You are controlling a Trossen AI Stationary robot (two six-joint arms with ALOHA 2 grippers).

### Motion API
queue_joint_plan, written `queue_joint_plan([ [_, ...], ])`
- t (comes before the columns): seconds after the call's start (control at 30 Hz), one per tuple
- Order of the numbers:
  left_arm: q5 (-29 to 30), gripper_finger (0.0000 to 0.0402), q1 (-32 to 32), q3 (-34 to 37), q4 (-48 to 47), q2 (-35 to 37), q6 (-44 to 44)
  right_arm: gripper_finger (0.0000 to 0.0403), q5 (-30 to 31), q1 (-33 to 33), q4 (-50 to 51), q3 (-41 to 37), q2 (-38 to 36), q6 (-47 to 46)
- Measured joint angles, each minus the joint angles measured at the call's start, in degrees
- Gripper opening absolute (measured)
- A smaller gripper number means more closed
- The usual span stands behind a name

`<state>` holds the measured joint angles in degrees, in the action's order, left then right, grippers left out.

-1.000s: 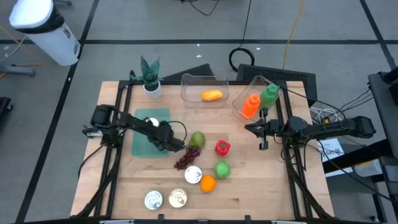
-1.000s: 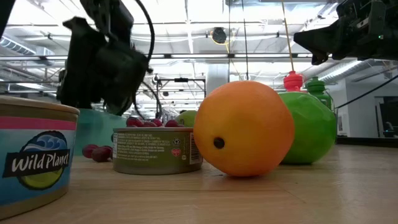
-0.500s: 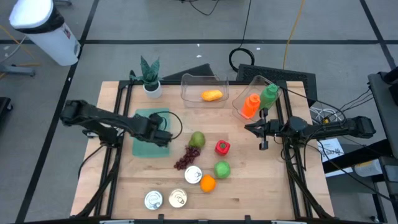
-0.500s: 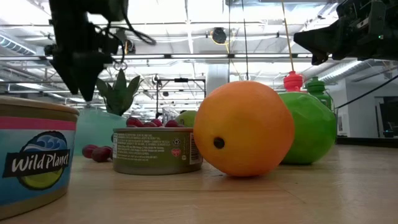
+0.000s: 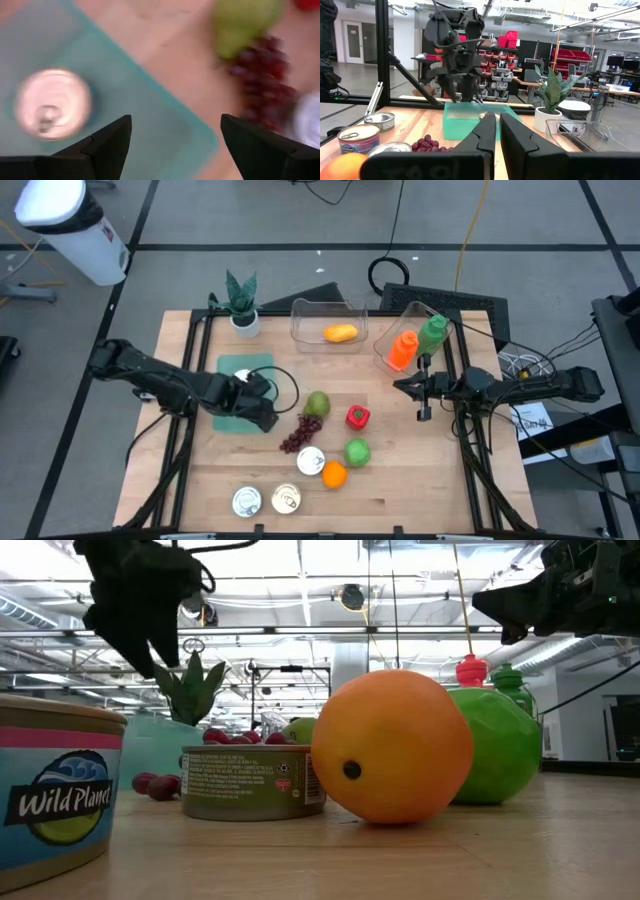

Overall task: Pick & Place Food Item
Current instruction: Put the green tuna can into the green bin

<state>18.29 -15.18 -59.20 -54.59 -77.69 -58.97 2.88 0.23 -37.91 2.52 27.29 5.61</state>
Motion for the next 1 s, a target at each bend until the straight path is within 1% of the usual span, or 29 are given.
queue_joint_plan([
  [0.13, -7.9, 0.0314, -0.8, 0.0, 12.1, 0.0, 6.2, 0.0013, 0.0, 0.0, 0.0, 0.0, 0.0, 0.0],
  [0.2, -10.4, 0.0309, -1.7, 0.0, 19.2, 0.0, 10.3, 0.0013, 0.0, 0.0, 0.0, 0.0, 0.0, 0.0],
  [0.27, -11.3, 0.0305, -2.9, 0.0, 25.6, -0.1, 14.9, 0.0013, 0.0, 0.0, 0.0, 0.0, 0.0, 0.0],
  [0.43, -11.1, 0.0295, -5.7, 0.0, 39.7, -1.7, 26.8, 0.0013, 0.0, 0.0, 0.0, 0.0, 0.0, 0.0],
  [0.5, -12.4, 0.0290, -5.9, 0.0, 44.5, -2.4, 30.1, 0.0014, 0.0, 0.0, 0.0, 0.0, 0.0, 0.0],
  [0.57, -14.1, 0.0285, -5.7, 0.0, 48.8, -3.7, 30.6, 0.0013, 0.0, 0.0, 0.1, 0.0, 0.0, 0.0],
  [0.63, -16.1, 0.0281, -5.2, 0.0, 50.9, -5.0, 30.8, 0.0013, 0.0, 0.0, 0.0, 0.0, 0.1, 0.0],
  [0.77, -18.3, 0.0281, -4.1, 0.0, 55.3, -7.8, 27.8, 0.0013, 0.0, 0.0, 0.0, 0.0, 0.2, 0.0],
  [0.87, -18.8, 0.0295, -3.9, 0.0, 59.1, -10.0, 26.7, 0.0013, 0.0, 0.0, 0.0, 0.0, 0.2, 0.0],
  [1.0, -23.7, 0.0322, -4.0, -0.4, 66.3, -12.2, 28.7, 0.0013, 0.0, 0.0, 0.0, 0.0, 0.2, 0.0],
])
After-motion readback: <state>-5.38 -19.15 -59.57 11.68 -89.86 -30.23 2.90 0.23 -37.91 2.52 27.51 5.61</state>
